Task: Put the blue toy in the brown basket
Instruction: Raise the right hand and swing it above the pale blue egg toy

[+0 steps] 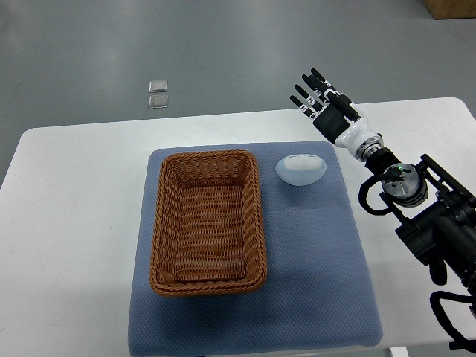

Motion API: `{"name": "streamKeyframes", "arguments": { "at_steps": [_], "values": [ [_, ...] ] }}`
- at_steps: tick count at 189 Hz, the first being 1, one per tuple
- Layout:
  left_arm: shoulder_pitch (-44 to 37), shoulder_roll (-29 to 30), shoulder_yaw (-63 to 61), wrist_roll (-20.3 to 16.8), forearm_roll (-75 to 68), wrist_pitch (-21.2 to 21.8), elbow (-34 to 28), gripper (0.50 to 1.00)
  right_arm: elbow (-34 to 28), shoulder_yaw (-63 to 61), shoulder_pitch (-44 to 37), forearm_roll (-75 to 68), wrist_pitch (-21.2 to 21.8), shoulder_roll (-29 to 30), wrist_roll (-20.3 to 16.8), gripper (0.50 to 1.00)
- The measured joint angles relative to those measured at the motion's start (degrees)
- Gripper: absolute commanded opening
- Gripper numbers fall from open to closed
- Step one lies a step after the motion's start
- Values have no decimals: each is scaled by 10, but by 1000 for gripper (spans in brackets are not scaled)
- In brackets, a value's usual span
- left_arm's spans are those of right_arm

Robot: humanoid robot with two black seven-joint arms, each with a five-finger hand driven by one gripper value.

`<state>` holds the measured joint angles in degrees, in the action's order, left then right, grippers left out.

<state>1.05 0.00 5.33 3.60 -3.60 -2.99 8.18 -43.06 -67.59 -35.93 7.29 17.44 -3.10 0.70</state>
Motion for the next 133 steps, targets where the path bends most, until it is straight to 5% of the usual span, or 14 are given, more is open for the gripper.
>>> {"name": "streamKeyframes", "arguments": {
  "at_steps": [92, 133],
  "values": [
    [0, 0, 6, 0, 0, -3, -2, 1000, -2, 4, -6, 9, 4, -3, -4, 907],
    [0, 0, 3, 0, 0, -3, 1, 1000, -5, 76, -69, 69, 17, -48, -31, 907]
  ]
}}
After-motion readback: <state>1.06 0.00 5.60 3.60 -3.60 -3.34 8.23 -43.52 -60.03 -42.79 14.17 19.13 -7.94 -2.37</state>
